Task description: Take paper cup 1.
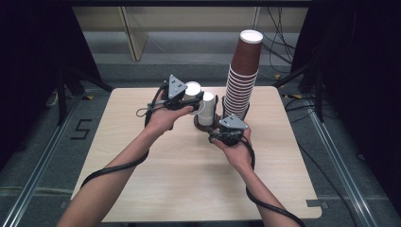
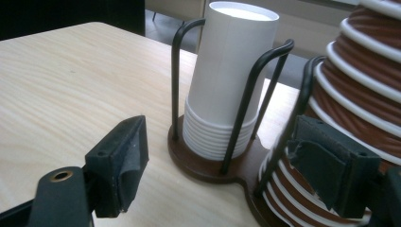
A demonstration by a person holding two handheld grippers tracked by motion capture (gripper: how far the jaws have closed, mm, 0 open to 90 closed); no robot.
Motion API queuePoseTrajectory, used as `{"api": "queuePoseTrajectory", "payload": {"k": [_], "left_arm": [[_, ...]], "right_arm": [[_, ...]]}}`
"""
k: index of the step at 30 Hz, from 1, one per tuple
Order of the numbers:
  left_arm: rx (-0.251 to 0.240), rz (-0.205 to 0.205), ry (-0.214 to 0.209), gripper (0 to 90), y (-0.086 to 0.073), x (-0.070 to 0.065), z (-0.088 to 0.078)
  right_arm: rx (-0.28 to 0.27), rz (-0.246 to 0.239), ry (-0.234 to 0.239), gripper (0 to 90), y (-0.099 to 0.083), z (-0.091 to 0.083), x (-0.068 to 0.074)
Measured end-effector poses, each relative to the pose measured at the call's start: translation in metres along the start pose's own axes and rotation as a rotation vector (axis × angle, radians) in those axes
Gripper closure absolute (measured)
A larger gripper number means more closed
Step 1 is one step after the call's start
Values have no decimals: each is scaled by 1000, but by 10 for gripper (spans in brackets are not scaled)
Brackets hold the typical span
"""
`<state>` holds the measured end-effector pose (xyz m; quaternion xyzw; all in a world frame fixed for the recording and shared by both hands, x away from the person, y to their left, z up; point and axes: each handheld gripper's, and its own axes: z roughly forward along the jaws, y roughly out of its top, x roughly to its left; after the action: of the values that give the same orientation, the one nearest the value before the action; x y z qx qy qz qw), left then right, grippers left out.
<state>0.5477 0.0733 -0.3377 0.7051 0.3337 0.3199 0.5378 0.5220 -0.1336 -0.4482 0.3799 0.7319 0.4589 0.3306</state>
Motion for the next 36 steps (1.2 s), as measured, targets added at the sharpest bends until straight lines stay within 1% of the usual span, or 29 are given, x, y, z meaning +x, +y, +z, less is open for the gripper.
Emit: {"api": "queuePoseTrajectory", "payload": {"k": [1,2,3,7,8,9,11,12,13,14,15,16,18,19,20,22,23,24,25,26,27,28,29,30,31,33,34,35,36], "left_arm": [[1,-7,-4,336,-1,0,-2],[5,-5,-9,336,-2,-1,-5],[5,-4,-12,336,-3,-2,-6],[17,7,-29,336,-9,-6,-15],[20,9,-34,336,-10,-6,-16],[23,10,-38,336,-12,-7,-18],[30,15,-46,336,-17,-8,-22],[30,29,-46,336,-19,-8,-23],[41,14,-52,336,-22,-9,-25],[46,12,-56,336,-25,-10,-27],[44,31,-54,336,-28,-10,-28],[55,18,-61,336,-30,-11,-30],[53,30,-64,336,-35,-12,-34],[57,33,-67,336,-37,-13,-36],[59,34,-70,336,-39,-14,-37],[67,42,-81,336,-43,-17,-41],[69,45,-88,336,-45,-19,-43],[76,48,-95,336,-47,-21,-44],[81,50,-99,336,-48,-22,-45],[91,55,-111,337,-51,-25,-46],[102,61,-118,336,-53,-27,-46],[121,70,-125,336,-55,-30,-46],[136,87,-135,336,-57,-32,-46],[149,89,-143,336,-58,-35,-46],[163,98,-152,336,-60,-37,-45],[189,102,-172,336,-62,-44,-43],[198,103,-177,336,-63,-46,-42],[204,103,-185,336,-63,-48,-41],[215,111,-189,336,-62,-50,-40]], "right_arm": [[1,18,7,208,-1,-3,0],[4,8,15,206,-1,-6,-1],[5,28,14,205,-3,-11,0],[17,6,27,201,-8,-22,-5],[19,15,29,199,-10,-25,-5],[13,-14,32,199,-10,-26,-7],[18,-6,32,196,-13,-33,-9],[18,-5,31,196,-14,-37,-10],[17,-6,34,194,-16,-39,-11],[21,3,32,193,-18,-43,-10],[26,-23,39,192,-19,-46,-13],[23,-12,39,191,-22,-49,-12],[40,-10,51,191,-25,-55,-13],[31,-16,46,191,-27,-57,-14],[28,-4,44,190,-30,-61,-14],[26,-9,43,190,-34,-67,-15],[36,-9,53,190,-36,-70,-16],[18,-11,59,189,-39,-72,-15],[34,40,86,189,-41,-76,-13],[23,56,93,189,-43,-78,-12],[30,72,109,189,-46,-82,-10],[19,67,108,189,-48,-84,-8],[20,76,121,189,-50,-86,-4],[3,57,120,189,-52,-87,-4],[14,82,132,189,-53,-88,-1],[-10,100,157,189,-54,-87,5],[-1,128,178,189,-54,-88,10],[2,133,183,189,-53,-88,13],[-11,95,184,189,-52,-86,14]]}}
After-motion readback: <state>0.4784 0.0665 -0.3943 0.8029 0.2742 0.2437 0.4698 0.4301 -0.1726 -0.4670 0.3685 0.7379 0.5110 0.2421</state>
